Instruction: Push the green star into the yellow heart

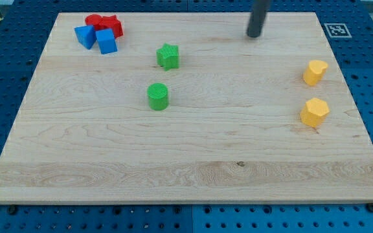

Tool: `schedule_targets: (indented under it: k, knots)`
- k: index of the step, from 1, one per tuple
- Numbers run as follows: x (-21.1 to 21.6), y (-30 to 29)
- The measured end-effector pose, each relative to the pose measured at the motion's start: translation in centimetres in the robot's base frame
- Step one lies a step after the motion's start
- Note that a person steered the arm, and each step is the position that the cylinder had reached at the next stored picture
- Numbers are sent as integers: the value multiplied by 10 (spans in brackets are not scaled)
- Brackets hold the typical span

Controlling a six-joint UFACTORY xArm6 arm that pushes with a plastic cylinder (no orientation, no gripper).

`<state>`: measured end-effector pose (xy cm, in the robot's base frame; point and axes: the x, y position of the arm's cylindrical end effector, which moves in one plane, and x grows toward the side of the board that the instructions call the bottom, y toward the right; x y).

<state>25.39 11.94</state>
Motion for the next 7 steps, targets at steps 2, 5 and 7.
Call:
schedule_targets:
  k: [2, 5, 7]
  knots:
    - [-15, -119]
    - [22, -205]
    - [83, -187]
